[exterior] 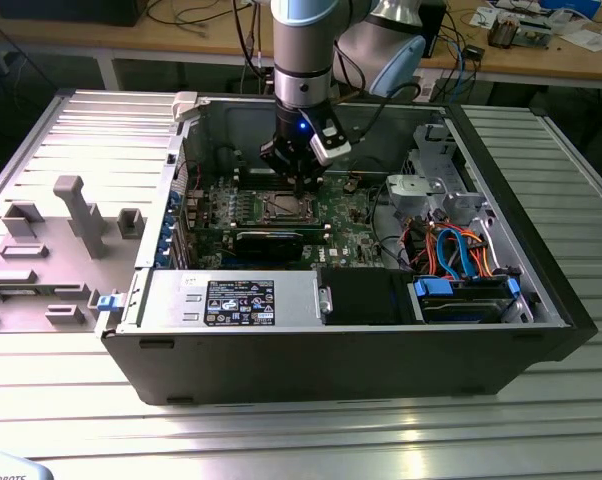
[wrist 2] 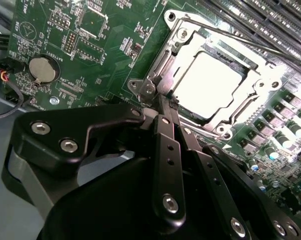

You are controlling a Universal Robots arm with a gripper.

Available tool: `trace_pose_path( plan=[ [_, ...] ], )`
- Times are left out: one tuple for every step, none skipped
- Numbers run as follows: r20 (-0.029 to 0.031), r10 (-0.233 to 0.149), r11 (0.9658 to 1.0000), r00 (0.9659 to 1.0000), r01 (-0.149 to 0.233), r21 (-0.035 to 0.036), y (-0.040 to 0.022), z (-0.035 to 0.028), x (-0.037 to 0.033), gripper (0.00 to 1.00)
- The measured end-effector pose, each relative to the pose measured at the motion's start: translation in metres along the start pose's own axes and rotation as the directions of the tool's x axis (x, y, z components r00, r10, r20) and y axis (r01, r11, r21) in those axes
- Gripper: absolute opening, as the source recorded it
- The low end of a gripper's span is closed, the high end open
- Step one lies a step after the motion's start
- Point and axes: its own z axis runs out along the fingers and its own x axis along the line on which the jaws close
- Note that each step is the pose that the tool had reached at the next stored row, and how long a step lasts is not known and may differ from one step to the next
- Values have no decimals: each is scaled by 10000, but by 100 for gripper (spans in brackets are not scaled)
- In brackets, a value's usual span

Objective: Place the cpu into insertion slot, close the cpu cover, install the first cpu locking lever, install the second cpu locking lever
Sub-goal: 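Install the second cpu locking lever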

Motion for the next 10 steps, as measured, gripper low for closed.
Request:
trace_pose_path(
  plan=[
    [1, -3, 10000, 10000, 3, 52, 0, -25, -1, 11],
    [2, -5, 9999, 10000, 5, 106, 0, -54, -3, 11],
    [1, -8, 9999, 10000, 8, 153, 0, -74, -4, 11],
    [2, -9, 9998, 10000, 9, 190, 0, -89, -5, 11],
    [3, -12, 9998, 10000, 12, 219, 0, -97, -6, 11],
    [4, -14, 9997, 10000, 14, 237, 0, -97, -7, 11],
    [3, -15, 9997, 10000, 14, 247, -1, -98, -7, 11],
    [2, -13, 9997, 10000, 13, 251, -7, -98, -6, 11],
    [3, -13, 9997, 10000, 13, 252, -13, -98, -6, 11],
    [3, -13, 9997, 10000, 13, 252, -19, -98, -6, 11]
  ],
)
